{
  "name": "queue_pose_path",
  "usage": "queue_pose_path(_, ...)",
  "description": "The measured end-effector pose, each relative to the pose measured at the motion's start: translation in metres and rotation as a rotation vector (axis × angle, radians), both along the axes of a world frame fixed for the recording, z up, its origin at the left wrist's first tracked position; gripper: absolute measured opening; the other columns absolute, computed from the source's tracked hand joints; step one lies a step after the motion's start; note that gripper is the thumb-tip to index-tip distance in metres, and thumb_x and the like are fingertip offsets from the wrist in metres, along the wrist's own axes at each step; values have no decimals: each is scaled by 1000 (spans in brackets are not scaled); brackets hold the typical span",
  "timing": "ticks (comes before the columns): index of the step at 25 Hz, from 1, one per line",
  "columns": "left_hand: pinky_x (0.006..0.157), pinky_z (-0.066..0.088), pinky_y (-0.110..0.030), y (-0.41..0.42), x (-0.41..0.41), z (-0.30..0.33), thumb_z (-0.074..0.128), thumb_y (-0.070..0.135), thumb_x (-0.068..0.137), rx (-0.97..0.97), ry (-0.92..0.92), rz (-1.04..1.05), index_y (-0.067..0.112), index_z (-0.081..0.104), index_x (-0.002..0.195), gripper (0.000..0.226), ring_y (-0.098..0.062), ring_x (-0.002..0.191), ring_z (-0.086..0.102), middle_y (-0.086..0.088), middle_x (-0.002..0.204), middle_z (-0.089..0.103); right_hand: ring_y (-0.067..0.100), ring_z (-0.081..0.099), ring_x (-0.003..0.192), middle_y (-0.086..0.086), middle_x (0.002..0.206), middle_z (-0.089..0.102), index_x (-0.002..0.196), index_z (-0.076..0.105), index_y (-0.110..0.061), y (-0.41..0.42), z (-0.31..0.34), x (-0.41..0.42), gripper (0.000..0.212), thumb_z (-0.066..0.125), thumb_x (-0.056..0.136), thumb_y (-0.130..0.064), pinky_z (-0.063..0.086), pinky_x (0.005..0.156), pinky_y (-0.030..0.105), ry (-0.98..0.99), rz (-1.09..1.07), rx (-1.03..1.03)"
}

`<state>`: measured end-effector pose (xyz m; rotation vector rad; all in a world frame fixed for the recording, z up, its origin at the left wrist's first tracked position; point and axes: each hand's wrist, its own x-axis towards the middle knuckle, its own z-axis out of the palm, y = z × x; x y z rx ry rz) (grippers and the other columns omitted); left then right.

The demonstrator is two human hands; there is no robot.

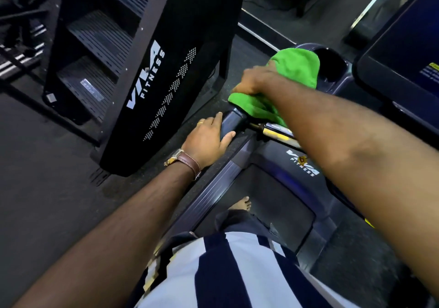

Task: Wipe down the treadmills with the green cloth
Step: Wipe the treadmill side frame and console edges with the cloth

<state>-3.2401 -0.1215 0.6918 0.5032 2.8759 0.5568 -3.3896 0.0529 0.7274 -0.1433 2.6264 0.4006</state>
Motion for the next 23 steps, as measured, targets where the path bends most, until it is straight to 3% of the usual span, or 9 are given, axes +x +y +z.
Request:
queue_pose_path(3, 89, 43, -42, -7, 10, 3, 43, 48, 95, 10, 9, 13, 1, 40, 133, 60, -36, 106, 53, -18, 113, 58, 28, 51, 127, 3, 145, 50, 135, 54, -19, -63, -18, 4, 65, 39, 88, -60, 35, 108, 50, -336, 151, -85)
queue_pose_path(5, 85, 42, -42, -15, 20, 3, 45, 47, 95, 2, 24, 24, 1, 43, 128, 57, -35, 101, 53, -17, 108, 58, 32, 58, 117, 13, 132, 60, 125, 62, -13, -50, -23, 28, 62, 36, 92, -58, 45, 92, 39, -193, 316, -179)
queue_pose_path(7, 88, 42, -42, -23, 29, 1, 45, 47, 95, -32, 29, 20, -1, 41, 133, 61, -36, 104, 52, -18, 113, 58, 32, 62, 104, 13, 111, 69, 112, 69, -17, -3, -18, 37, 67, 28, 88, -65, 42, 82, 35, 95, 408, -326)
queue_pose_path(10, 91, 43, -41, -27, 34, -2, 41, 49, 96, -45, 20, 47, 1, 35, 139, 65, -34, 110, 50, -17, 121, 56, 27, 55, 111, 7, 108, 68, 109, 69, -21, 44, -20, 24, 72, 21, 81, -67, 31, 105, 45, 370, 124, -328)
queue_pose_path(12, 91, 43, -41, -26, 33, -1, 41, 50, 96, -42, 18, 53, 1, 34, 140, 66, -33, 112, 50, -16, 122, 56, 26, 52, 117, 5, 111, 67, 109, 70, -23, 21, -31, 28, 64, 30, 81, -64, 23, 112, 51, 407, -25, -272)
queue_pose_path(16, 94, 42, -42, -26, 34, 0, 43, 50, 95, -14, -3, 40, 0, 35, 140, 67, -34, 111, 50, -17, 123, 56, 17, 50, 125, -8, 125, 64, 119, 65, -29, 3, -43, 94, 54, 31, 90, -58, 17, 115, 45, 321, 396, -526)
queue_pose_path(17, 95, 42, -42, -27, 35, 0, 44, 49, 95, -14, -1, 42, 0, 35, 141, 67, -34, 112, 50, -18, 124, 55, 16, 47, 128, -8, 128, 62, 122, 63, -29, 11, -42, 90, 53, 30, 91, -58, 15, 117, 45, 333, 392, -518)
queue_pose_path(20, 96, 41, -41, -27, 34, 2, 43, 48, 96, -22, 0, 46, 0, 34, 142, 68, -34, 114, 49, -18, 125, 55, 19, 31, 141, 1, 138, 54, 123, 64, -25, 2, -28, 57, 53, 38, 88, -55, 8, 119, 53, 346, -123, -390)
queue_pose_path(23, 94, 42, -43, -27, 34, 0, 44, 48, 95, -11, 12, 49, -1, 35, 141, 68, -35, 112, 50, -19, 123, 56, 28, 13, 148, 12, 155, 32, 130, 60, -27, -35, -35, 71, 59, 44, 82, -58, 2, 118, 56, 316, -177, -327)
